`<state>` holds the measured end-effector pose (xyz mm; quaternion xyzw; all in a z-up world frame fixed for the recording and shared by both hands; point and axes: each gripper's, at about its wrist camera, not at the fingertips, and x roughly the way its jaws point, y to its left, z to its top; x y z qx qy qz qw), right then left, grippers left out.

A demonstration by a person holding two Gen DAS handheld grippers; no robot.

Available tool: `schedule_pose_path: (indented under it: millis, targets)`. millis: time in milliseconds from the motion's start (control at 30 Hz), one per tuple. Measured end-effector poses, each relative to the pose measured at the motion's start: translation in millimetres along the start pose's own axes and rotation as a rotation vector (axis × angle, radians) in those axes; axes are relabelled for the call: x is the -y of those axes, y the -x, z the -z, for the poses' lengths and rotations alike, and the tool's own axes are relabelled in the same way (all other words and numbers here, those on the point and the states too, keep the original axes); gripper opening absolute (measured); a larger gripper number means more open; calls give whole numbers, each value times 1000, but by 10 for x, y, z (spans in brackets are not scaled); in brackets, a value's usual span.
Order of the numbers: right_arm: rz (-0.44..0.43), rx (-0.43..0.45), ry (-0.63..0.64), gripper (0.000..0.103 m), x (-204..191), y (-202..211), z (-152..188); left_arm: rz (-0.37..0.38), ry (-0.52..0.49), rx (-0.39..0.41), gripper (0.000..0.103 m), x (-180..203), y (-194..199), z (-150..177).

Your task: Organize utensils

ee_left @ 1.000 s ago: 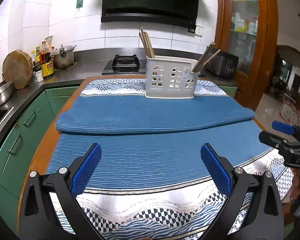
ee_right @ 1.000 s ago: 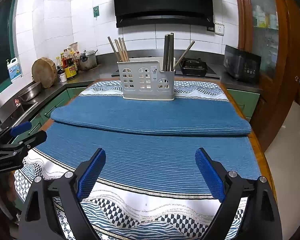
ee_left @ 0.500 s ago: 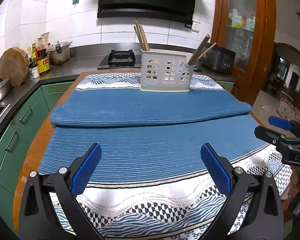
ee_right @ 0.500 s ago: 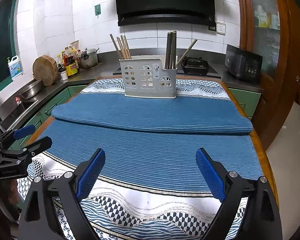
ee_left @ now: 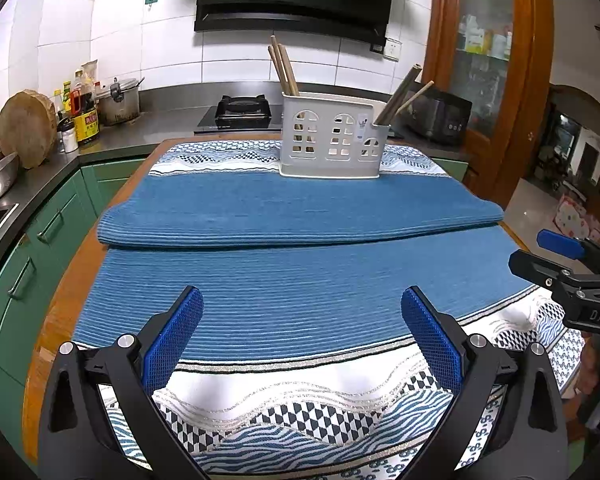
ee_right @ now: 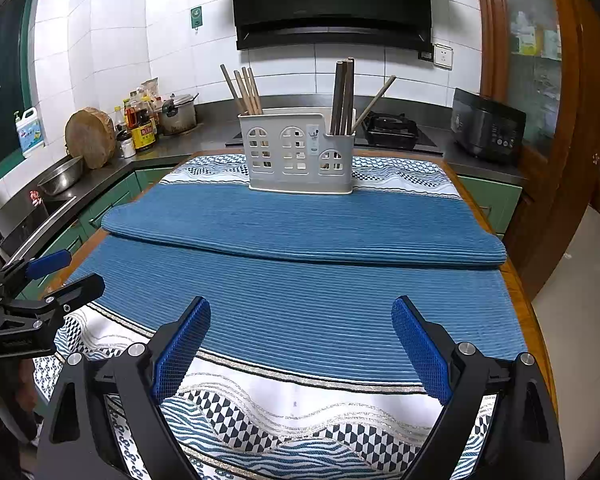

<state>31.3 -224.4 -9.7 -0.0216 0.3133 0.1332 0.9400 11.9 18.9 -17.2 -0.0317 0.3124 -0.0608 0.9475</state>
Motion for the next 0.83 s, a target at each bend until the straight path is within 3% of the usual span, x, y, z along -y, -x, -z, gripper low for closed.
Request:
schedule_pose_path:
  millis: [433,833]
  targets:
    - [2,-3,1,89,-5,-11,6,20,14,5,98,16,2,14]
    - [5,-5,3,90,12,-18,13,-19,-11,-11,98,30,-22,-4]
